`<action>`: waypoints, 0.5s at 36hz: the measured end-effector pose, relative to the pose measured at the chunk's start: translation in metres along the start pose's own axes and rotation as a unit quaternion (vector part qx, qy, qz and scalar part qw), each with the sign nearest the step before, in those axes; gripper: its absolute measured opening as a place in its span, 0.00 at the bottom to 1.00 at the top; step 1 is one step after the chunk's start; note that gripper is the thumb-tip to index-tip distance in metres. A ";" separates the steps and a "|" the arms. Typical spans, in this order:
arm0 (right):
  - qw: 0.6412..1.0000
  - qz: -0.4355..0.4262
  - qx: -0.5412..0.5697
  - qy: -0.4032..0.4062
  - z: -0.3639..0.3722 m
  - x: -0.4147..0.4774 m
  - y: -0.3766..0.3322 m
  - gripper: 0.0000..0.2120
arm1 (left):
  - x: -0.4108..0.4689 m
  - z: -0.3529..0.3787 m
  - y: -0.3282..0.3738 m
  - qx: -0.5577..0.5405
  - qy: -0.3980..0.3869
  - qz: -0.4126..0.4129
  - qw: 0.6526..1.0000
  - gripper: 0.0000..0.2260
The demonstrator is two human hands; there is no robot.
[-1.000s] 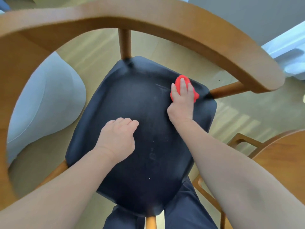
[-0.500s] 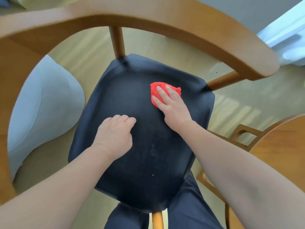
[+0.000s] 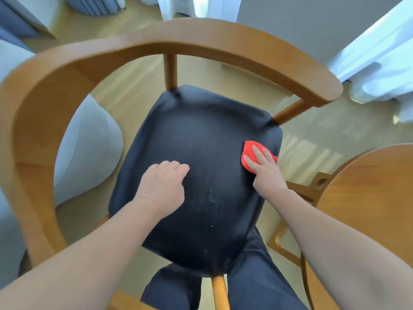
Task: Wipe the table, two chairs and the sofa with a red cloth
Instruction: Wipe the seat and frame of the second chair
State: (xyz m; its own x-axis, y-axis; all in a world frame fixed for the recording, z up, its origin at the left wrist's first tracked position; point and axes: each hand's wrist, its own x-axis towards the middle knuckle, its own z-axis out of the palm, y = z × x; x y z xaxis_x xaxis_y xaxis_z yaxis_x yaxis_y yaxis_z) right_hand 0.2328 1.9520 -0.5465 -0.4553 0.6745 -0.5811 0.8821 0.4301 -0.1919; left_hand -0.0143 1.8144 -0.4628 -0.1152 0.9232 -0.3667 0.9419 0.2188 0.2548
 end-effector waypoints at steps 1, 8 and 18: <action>0.998 0.030 0.045 -0.022 -0.005 -0.003 -0.003 0.35 | -0.004 -0.003 0.000 -0.003 0.005 -0.002 1.000 0.16; 0.945 0.056 0.323 0.021 -0.076 -0.071 -0.066 0.25 | -0.055 -0.061 0.012 -0.055 0.097 0.002 0.994 0.17; 0.911 -0.141 0.385 -0.046 -0.199 -0.181 -0.155 0.12 | -0.146 -0.166 0.032 -0.119 0.200 0.050 0.971 0.25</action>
State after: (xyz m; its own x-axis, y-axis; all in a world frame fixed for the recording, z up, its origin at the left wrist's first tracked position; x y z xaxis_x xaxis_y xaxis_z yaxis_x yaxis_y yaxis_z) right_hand 0.1547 1.8828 -0.2549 -0.6960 0.5341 -0.4799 0.5707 0.0059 -0.8212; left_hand -0.0194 1.7395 -0.2527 -0.1847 0.9822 0.0350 0.8602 0.1443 0.4890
